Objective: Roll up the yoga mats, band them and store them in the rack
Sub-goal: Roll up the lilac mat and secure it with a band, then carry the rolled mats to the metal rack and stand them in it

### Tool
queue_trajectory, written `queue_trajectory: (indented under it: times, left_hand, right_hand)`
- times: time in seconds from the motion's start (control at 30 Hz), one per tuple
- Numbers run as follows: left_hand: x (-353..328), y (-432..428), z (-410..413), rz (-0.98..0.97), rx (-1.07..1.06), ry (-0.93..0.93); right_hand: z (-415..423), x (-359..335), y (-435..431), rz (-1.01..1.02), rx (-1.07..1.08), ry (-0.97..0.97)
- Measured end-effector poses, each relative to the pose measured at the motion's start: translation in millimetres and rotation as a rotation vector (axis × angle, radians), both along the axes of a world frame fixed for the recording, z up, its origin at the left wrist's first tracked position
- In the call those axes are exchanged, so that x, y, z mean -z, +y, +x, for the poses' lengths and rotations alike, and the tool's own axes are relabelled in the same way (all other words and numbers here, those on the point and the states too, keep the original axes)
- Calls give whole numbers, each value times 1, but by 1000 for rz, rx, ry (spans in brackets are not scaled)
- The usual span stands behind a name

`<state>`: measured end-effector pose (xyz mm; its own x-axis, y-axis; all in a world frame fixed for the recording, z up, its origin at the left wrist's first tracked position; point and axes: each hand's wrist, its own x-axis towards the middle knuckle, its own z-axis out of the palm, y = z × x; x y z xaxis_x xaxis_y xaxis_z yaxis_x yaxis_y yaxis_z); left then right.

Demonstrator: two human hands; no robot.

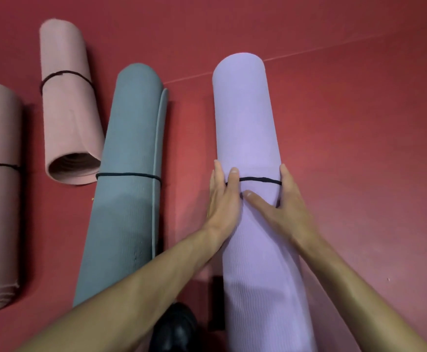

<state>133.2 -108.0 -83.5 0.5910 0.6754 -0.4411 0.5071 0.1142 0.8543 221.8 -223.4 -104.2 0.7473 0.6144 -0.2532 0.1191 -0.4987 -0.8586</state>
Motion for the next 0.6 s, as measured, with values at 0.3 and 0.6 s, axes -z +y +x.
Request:
queue_trajectory:
  times: [0.3,0.6]
  left_hand:
    - [-2,23,-3,-107,-100,5]
    - [5,89,-47,-71,-328,-78]
  right_hand:
    - [7,-12,22,-40,-17,-12]
    - [-32,-35,101,-166,-225,-166]
